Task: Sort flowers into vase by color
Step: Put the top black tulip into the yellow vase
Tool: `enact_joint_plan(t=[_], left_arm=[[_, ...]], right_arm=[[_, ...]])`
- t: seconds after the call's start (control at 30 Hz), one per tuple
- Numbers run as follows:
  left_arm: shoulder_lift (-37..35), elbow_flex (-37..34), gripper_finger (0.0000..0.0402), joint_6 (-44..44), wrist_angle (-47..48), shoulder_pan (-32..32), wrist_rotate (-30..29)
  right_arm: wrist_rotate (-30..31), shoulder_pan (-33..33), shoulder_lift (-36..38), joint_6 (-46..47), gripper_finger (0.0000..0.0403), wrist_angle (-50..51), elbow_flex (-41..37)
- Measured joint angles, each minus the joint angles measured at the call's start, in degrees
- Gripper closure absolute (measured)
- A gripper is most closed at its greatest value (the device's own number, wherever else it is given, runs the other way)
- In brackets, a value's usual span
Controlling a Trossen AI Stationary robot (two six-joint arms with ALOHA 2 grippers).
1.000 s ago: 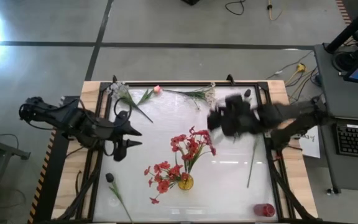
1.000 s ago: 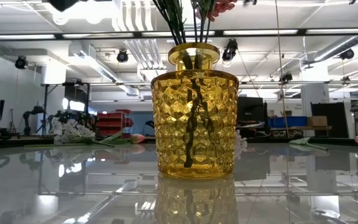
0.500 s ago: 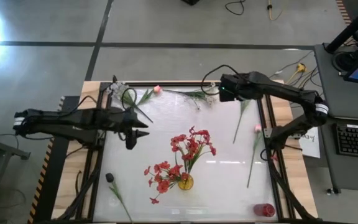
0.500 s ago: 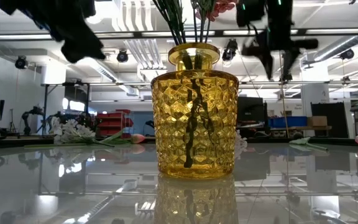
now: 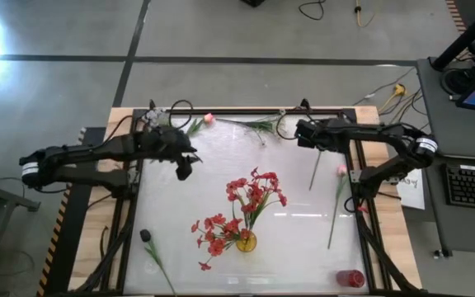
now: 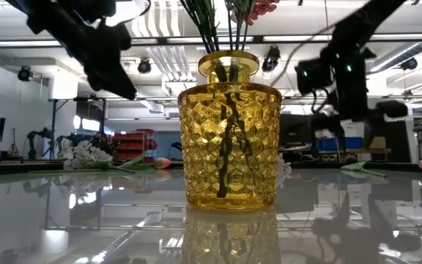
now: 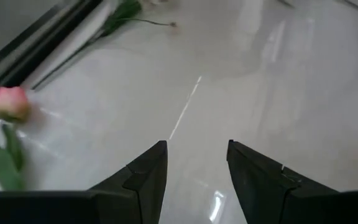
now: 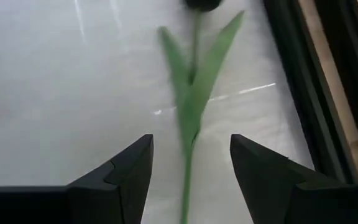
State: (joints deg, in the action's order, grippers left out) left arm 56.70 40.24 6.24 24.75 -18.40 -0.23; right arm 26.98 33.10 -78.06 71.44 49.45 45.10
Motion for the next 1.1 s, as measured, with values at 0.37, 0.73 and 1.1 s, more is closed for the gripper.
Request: enact_joint_plan(t=[0.37, 0.73, 1.1], left_arm=[[11.1, 12.6, 0.0245, -3.0, -0.1, -5.5, -0.4], [18.0, 28.6, 0.0245, -5.8, 4.3, -5.6, -0.6], [11.8, 28.8, 0.0245, -6.2, 7.6, -5.6, -0.8]], right_arm=[[1.5, 4.9, 0.0, 0.2, 0.0242, -24.5, -13.7], [-1.1, 4.3, 0.0, -9.8, 0.037, -24.7, -14.4], [-4.2, -12.6, 2.3, -5.9, 0.0389, -18.3, -6.7]])
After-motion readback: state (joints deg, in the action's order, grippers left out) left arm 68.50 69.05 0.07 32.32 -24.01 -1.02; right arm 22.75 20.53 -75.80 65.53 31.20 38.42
